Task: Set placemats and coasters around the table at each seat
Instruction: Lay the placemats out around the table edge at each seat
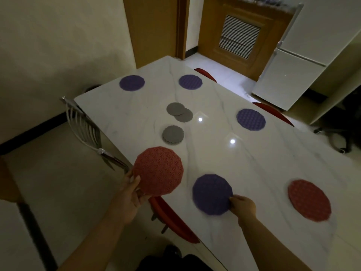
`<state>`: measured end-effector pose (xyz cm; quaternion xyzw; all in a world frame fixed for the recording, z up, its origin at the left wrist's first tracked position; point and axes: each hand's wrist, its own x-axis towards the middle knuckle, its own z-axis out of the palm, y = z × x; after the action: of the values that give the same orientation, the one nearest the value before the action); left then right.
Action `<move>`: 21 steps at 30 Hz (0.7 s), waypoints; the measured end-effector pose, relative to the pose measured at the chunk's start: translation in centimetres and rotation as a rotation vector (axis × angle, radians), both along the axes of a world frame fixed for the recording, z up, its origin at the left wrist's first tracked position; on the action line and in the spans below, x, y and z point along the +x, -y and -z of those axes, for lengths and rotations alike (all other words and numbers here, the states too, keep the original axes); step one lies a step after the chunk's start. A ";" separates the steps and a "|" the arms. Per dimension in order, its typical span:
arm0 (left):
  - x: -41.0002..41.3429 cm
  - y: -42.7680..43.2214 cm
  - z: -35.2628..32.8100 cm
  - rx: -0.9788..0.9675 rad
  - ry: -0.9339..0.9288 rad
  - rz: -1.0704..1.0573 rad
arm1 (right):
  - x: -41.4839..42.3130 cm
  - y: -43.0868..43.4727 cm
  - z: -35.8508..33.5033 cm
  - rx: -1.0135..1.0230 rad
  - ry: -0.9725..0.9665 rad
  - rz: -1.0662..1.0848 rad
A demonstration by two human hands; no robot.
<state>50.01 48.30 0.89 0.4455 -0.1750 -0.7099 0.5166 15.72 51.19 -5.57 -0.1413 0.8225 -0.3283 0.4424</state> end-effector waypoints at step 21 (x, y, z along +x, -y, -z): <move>3.4 9.7 -3.0 0.046 0.030 0.101 | 16.1 12.7 -11.2 -0.433 0.453 -0.399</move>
<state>53.44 38.56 3.89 0.4585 -0.1886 -0.7320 0.4673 31.78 38.54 5.64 -0.3130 0.5714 -0.4252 0.6282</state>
